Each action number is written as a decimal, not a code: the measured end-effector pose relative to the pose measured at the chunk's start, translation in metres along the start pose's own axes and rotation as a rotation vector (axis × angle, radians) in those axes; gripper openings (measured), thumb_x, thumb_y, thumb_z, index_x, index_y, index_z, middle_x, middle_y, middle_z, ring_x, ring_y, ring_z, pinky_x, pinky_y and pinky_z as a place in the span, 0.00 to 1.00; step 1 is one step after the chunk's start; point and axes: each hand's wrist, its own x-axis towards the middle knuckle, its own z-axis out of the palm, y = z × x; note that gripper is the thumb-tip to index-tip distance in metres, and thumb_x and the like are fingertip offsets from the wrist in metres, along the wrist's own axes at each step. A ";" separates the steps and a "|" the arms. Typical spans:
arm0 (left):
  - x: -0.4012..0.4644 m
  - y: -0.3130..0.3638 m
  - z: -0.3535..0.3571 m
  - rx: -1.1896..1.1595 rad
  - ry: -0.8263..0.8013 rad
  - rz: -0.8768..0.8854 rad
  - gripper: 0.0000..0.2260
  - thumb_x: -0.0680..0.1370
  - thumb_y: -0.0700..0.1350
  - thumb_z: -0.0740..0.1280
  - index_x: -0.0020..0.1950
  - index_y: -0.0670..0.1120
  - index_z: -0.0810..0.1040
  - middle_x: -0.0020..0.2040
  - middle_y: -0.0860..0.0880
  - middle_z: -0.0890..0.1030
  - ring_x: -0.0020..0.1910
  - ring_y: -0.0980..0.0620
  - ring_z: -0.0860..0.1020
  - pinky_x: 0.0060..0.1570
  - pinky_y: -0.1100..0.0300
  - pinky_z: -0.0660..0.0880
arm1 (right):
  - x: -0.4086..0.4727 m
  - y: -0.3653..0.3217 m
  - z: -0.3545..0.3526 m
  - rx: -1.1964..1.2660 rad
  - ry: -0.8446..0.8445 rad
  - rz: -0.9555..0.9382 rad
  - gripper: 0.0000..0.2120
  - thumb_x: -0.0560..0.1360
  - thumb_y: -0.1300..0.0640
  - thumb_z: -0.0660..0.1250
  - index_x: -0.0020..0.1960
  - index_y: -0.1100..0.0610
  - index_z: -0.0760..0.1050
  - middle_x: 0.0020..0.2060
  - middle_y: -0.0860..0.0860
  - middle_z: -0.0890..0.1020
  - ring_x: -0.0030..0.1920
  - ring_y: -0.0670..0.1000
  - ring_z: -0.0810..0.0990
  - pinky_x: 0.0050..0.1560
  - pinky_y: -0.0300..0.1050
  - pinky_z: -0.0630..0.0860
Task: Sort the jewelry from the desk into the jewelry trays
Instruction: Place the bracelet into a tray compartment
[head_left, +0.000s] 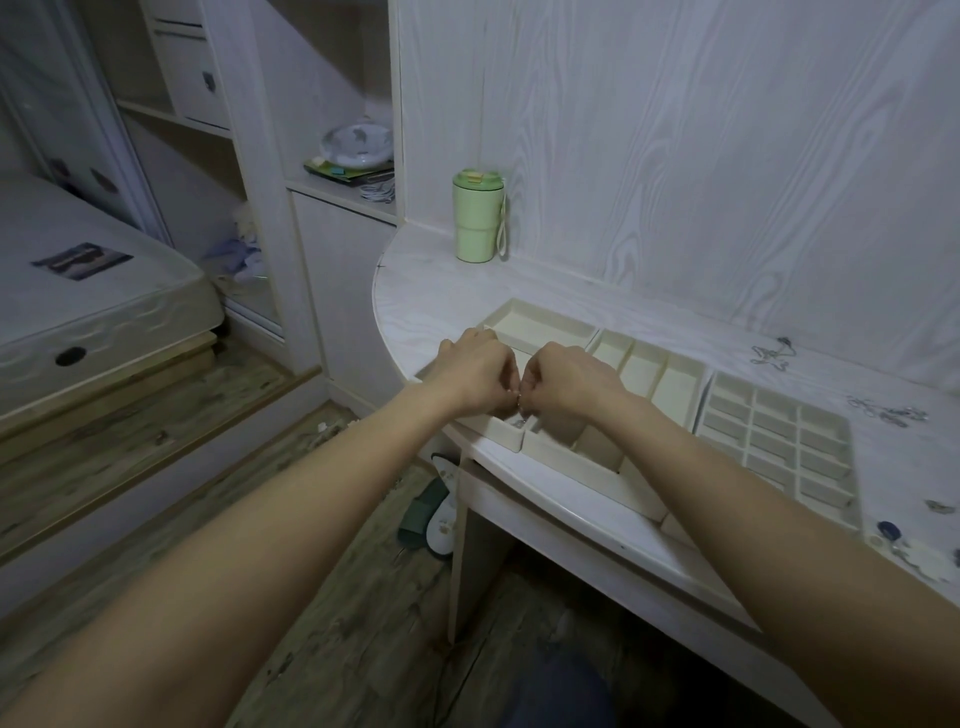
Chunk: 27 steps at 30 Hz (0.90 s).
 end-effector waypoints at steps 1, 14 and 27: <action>0.000 -0.001 -0.001 -0.009 -0.018 0.000 0.03 0.70 0.48 0.71 0.42 0.53 0.78 0.49 0.52 0.69 0.58 0.49 0.67 0.50 0.55 0.62 | 0.000 0.000 0.001 -0.014 0.001 -0.005 0.08 0.73 0.54 0.66 0.48 0.55 0.80 0.46 0.52 0.83 0.50 0.55 0.80 0.45 0.46 0.74; -0.024 -0.017 -0.021 0.238 -0.084 0.179 0.12 0.79 0.52 0.60 0.60 0.60 0.78 0.59 0.52 0.71 0.61 0.51 0.64 0.52 0.58 0.58 | 0.008 0.006 0.000 0.004 0.041 -0.045 0.09 0.73 0.59 0.64 0.46 0.50 0.83 0.44 0.50 0.84 0.48 0.53 0.80 0.41 0.44 0.74; -0.029 -0.017 -0.025 0.285 -0.077 0.185 0.14 0.79 0.48 0.60 0.61 0.59 0.77 0.60 0.52 0.71 0.60 0.52 0.65 0.50 0.58 0.58 | 0.004 0.004 -0.002 -0.135 0.003 -0.158 0.14 0.76 0.60 0.61 0.56 0.47 0.81 0.53 0.48 0.81 0.55 0.53 0.78 0.44 0.43 0.71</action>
